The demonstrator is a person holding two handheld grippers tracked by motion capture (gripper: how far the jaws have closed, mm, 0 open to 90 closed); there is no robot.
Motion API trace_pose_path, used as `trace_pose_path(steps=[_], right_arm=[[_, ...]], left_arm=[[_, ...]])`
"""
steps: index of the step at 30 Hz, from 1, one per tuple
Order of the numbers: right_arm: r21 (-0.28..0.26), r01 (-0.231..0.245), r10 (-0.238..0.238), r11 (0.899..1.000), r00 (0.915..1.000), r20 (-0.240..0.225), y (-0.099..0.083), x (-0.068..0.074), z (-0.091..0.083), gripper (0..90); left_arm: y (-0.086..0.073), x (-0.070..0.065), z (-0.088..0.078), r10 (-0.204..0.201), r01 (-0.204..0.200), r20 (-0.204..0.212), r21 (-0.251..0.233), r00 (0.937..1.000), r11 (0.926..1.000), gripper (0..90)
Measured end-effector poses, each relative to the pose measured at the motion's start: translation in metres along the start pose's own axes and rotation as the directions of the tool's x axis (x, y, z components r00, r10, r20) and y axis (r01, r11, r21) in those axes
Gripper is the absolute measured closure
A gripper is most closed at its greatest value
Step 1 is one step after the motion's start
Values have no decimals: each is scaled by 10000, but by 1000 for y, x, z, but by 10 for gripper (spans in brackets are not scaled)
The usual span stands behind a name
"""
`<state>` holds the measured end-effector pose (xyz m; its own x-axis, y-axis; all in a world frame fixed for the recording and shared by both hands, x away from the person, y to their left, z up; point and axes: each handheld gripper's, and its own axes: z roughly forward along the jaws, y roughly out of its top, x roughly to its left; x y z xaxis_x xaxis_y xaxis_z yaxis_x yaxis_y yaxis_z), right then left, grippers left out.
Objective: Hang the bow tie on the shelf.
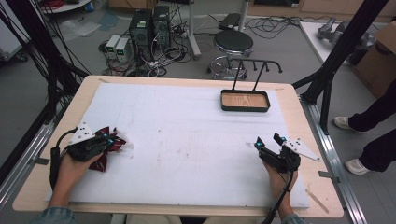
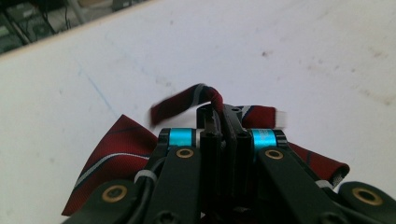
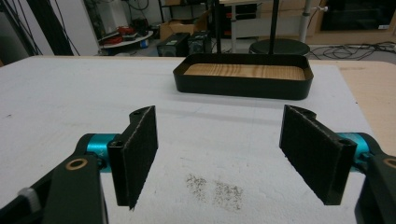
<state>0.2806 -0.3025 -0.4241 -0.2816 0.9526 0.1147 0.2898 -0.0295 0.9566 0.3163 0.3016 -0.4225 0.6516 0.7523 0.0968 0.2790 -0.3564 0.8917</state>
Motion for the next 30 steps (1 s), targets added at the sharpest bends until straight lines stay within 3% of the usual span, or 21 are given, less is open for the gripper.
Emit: trace_pose_path(steps=[3,7,10,17,18,23,24,25,30], right_arm=[[-1,-2,2,10000,10000,5,0,0,1,270],[1,30,-30,10000,10000,-22,1,1,1,271],[1,37,-37,10000,10000,-7,1,1,2,271],[-35,98,-98,9999,10000,-17,1,0,3,272],[-33,114,-114,9999,9999,-15,1,0,3,272],[-3,81,-81,10000,10000,-31,1,1,3,271],[-12,95,-95,10000,9999,-33,1,0,3,272],[11,77,-77,10000,10000,-15,1,0,3,272],[-8,44,-44,10000,10000,-45,0,-1,4,272]], left_arm=[[7,-3,2,247,-238,255,-337,9994,9991,861],[13,-6,6,568,-551,428,-387,9975,9977,860],[23,-9,12,880,-837,811,-555,9928,9949,860],[41,-14,21,1259,-1172,1143,-798,9854,9899,859],[49,-15,25,1418,-1311,1292,-882,9814,9874,859],[67,-21,36,1706,-1541,1555,-1125,9730,9816,859],[77,-23,42,1817,-1608,1715,-1288,9683,9785,859],[77,-23,42,1817,-1608,1715,-1288,9683,9785,859],[102,-30,70,2208,-1861,2131,-1712,9517,9675,858]])
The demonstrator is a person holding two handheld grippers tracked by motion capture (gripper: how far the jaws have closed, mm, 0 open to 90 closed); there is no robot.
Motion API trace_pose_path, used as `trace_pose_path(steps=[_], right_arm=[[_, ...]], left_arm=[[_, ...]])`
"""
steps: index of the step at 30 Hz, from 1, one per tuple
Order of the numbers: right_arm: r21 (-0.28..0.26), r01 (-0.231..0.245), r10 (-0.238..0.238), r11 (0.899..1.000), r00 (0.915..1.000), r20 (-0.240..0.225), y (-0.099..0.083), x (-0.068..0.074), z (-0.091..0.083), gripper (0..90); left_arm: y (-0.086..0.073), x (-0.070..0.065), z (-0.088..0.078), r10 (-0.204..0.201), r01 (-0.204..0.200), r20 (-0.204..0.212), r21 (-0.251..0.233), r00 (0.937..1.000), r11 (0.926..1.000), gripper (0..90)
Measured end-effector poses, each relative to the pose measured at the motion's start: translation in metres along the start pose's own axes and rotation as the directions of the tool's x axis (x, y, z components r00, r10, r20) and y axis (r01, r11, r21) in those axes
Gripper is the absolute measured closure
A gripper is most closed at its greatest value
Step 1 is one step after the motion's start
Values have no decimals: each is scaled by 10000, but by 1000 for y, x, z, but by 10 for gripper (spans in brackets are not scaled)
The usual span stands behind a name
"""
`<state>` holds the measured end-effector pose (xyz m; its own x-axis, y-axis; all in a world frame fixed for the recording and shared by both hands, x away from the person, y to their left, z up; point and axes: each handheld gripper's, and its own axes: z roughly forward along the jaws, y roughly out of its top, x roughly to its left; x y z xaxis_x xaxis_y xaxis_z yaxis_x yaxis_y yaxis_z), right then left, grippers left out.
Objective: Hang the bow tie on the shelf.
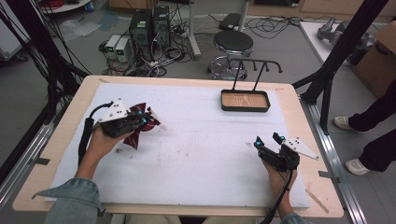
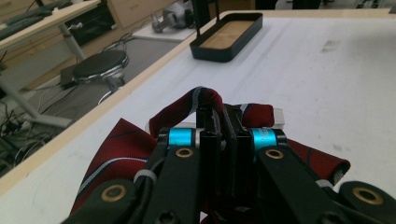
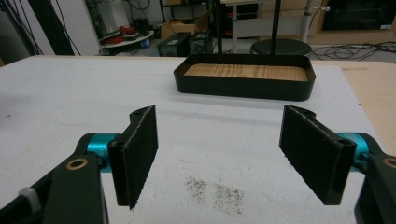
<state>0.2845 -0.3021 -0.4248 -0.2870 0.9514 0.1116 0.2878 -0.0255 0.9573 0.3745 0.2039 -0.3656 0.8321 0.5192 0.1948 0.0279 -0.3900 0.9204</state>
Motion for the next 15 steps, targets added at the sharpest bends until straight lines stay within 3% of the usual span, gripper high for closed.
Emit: trace_pose_path(steps=[7,8,10,11,12,15], right_arm=[[33,71,-71,10000,10000,-18,0,0,1,272],[17,83,-83,10000,10000,-32,0,0,2,272],[32,59,-59,10000,10000,-23,0,0,2,272],[14,70,-70,10000,10000,-47,-1,-1,2,272],[14,70,-70,10000,10000,-47,-1,-1,2,272],[31,89,-89,10000,9999,-61,-1,-1,3,272]], left_arm=[[18,5,36,293,-286,563,-128,9980,9995,857],[24,6,49,436,-427,723,-132,9964,9990,857],[26,6,55,475,-464,799,-161,9957,9988,857],[32,7,67,560,-539,937,-246,9940,9982,857],[32,7,67,560,-539,937,-246,9940,9982,857],[43,8,91,777,-736,1173,-389,9900,9965,857]])
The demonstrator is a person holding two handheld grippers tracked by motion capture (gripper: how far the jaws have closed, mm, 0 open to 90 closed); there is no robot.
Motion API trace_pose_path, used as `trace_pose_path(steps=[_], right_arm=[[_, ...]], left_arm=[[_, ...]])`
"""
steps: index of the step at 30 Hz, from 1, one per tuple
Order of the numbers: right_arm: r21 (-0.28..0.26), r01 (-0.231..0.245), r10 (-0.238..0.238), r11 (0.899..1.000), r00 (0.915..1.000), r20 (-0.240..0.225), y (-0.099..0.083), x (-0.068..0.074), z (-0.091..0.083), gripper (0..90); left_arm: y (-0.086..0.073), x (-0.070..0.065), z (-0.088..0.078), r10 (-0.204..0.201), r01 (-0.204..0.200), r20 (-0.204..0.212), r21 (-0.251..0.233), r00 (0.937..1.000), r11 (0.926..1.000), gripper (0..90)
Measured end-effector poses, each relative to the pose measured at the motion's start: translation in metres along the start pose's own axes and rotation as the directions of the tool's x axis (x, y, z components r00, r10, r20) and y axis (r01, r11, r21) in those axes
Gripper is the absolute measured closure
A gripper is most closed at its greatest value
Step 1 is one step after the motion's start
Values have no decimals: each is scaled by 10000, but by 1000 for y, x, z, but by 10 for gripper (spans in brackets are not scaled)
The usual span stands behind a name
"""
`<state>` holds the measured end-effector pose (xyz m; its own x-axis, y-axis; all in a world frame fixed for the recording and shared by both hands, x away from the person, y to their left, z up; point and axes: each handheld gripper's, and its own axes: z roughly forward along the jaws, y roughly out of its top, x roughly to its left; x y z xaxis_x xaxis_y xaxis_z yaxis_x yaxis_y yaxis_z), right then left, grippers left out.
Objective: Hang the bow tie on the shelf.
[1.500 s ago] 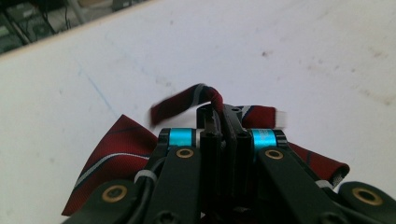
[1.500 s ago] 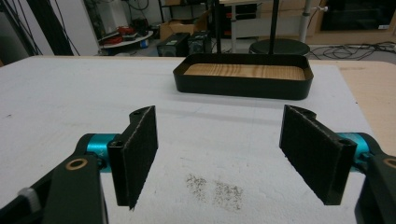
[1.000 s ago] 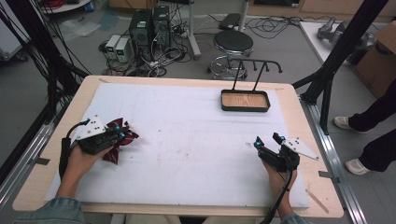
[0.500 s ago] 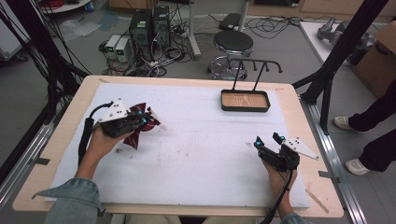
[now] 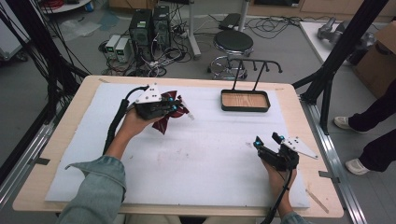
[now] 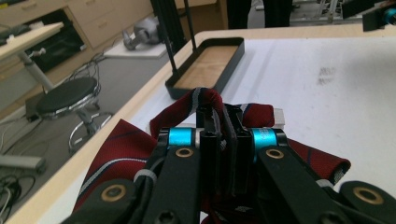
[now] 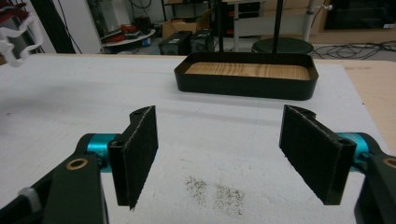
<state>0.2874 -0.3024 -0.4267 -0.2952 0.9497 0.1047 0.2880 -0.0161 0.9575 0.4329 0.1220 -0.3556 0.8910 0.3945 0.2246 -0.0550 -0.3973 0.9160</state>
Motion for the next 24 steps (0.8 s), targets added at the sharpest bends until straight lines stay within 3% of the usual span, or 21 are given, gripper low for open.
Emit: trace_pose_path(steps=[1,2,7,16,24], right_arm=[[0,0,0,10000,10000,0,0,0,0,272],[38,-34,34,10000,10000,-5,0,1,0,272],[74,-34,35,10000,10000,-42,0,1,2,272],[95,18,-17,10000,9999,-141,-1,-1,3,272],[124,13,-11,9999,9998,-218,-2,-1,4,272]], left_arm=[[0,0,0,0,0,0,0,10000,10000,857],[5,3,12,115,-115,146,-25,9998,9999,857],[16,9,37,287,-279,451,-174,9986,9995,857],[49,24,93,962,-919,966,-481,9907,9946,856],[72,27,115,1384,-1307,884,-871,9864,9876,856]])
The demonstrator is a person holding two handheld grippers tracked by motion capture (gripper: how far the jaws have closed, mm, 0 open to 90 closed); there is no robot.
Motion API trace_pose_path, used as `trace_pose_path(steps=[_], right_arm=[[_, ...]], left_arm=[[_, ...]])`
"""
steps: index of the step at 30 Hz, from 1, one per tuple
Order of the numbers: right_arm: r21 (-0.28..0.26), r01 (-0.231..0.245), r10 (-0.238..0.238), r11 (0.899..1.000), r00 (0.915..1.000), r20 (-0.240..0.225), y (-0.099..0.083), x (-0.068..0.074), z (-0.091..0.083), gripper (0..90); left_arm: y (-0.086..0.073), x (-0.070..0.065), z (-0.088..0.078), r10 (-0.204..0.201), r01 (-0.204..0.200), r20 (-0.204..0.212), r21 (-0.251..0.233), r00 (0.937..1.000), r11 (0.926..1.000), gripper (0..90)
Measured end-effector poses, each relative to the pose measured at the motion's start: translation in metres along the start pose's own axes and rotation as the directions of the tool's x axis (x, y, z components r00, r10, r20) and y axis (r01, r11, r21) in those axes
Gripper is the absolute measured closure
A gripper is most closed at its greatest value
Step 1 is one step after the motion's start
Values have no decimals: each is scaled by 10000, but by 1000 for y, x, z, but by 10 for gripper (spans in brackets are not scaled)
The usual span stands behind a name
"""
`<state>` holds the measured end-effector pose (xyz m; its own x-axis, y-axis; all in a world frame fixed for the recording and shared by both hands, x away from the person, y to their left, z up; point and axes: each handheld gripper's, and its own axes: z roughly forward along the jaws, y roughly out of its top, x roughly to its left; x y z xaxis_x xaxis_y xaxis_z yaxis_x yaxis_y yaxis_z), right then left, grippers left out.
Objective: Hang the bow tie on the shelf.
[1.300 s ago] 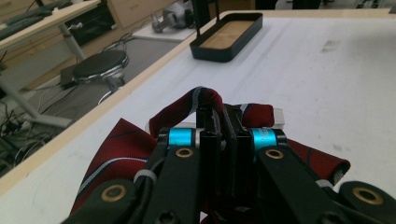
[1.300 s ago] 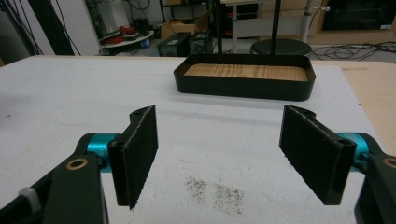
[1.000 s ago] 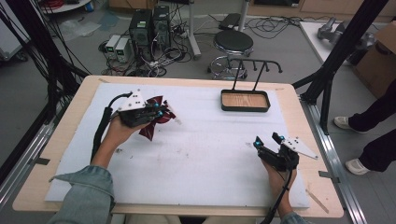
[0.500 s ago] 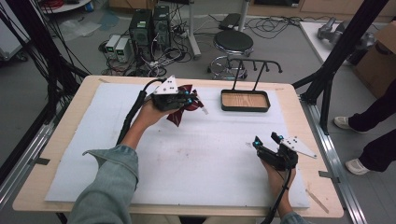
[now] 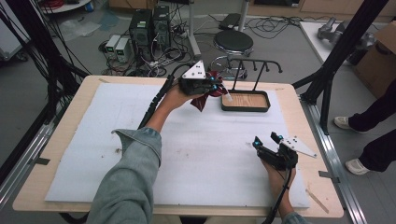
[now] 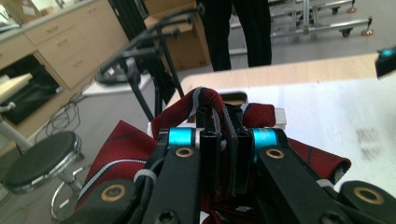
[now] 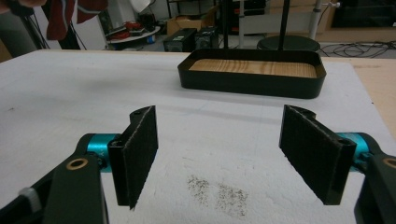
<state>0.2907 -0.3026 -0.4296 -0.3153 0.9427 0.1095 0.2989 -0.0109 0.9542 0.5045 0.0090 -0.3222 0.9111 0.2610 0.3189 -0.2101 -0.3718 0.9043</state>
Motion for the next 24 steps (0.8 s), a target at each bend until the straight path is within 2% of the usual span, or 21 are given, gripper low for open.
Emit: trace_pose_path(steps=[5,10,14,17,18,20,24], right_arm=[[7,5,-5,10000,10000,-15,-1,-2,-1,272],[35,3,-3,10000,10000,-17,-1,-2,-1,273],[78,11,-10,10000,10000,-57,-1,-1,0,272],[86,65,-64,9999,10000,-67,-1,-1,0,272],[114,13,-12,9999,10000,-98,-1,-1,1,273],[116,17,-16,9999,9999,-106,-1,-1,1,273],[171,-56,58,9998,9999,-124,-2,-1,0,273]], left_arm=[[11,6,2,-16,3,-242,-530,9997,9986,856],[20,12,3,38,-70,-420,-763,9991,9971,856],[26,17,6,101,-187,-728,-1185,9973,9928,856],[26,18,9,-18,-91,-785,-1384,9969,9903,857],[24,20,12,-27,-119,-969,-1497,9953,9887,857],[22,22,13,-89,-71,-1012,-1568,9948,9876,857],[14,26,19,-368,80,-1426,-1980,9891,9802,857]])
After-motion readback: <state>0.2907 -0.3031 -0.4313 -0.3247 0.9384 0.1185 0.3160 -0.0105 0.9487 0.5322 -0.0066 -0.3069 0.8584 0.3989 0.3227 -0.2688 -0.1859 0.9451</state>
